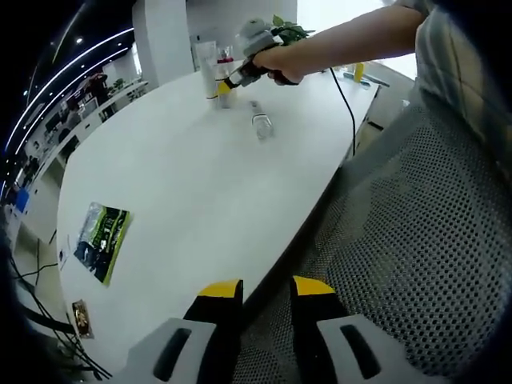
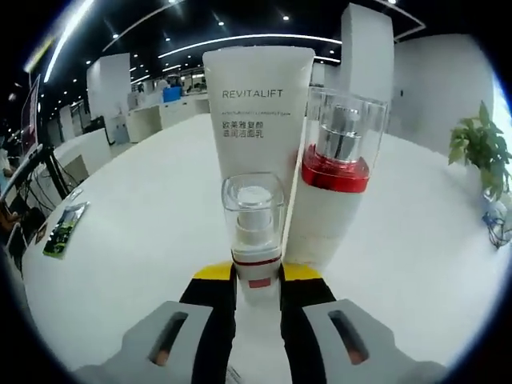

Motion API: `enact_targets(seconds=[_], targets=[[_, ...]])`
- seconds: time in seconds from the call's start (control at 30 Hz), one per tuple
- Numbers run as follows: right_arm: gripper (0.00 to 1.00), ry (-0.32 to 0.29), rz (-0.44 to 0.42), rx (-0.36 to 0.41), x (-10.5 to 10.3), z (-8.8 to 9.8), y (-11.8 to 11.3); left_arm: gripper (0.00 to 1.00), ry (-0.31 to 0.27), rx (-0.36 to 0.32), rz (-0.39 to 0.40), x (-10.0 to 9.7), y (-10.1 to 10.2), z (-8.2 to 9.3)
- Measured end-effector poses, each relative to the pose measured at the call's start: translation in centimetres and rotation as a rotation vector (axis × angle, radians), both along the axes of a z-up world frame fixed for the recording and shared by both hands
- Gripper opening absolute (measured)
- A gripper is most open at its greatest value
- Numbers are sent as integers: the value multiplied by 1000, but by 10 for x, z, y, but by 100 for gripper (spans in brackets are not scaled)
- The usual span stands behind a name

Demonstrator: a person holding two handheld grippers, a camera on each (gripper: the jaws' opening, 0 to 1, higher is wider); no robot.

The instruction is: Arrange the skincare products in the storage area until every visible bottle or jar stands upright without overlapping.

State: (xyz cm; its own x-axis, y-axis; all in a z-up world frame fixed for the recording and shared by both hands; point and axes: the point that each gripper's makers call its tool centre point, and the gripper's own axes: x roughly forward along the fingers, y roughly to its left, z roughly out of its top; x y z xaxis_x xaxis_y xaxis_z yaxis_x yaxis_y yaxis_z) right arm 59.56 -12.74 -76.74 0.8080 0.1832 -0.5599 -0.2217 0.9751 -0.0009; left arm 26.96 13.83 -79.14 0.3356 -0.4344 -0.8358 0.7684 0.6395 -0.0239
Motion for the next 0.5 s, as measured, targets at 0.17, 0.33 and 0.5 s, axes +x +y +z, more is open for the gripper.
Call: enact_targets(seconds=[0.17, 0.33, 0.5], targets=[[18, -1, -31, 30, 1, 0, 1, 23, -2, -2, 3, 0, 0, 1], [23, 17, -38, 78, 2, -3, 6, 23, -6, 2, 0, 1, 1, 0], [27, 31, -48, 80, -2, -7, 6, 23, -7, 3, -1, 1, 1, 0]])
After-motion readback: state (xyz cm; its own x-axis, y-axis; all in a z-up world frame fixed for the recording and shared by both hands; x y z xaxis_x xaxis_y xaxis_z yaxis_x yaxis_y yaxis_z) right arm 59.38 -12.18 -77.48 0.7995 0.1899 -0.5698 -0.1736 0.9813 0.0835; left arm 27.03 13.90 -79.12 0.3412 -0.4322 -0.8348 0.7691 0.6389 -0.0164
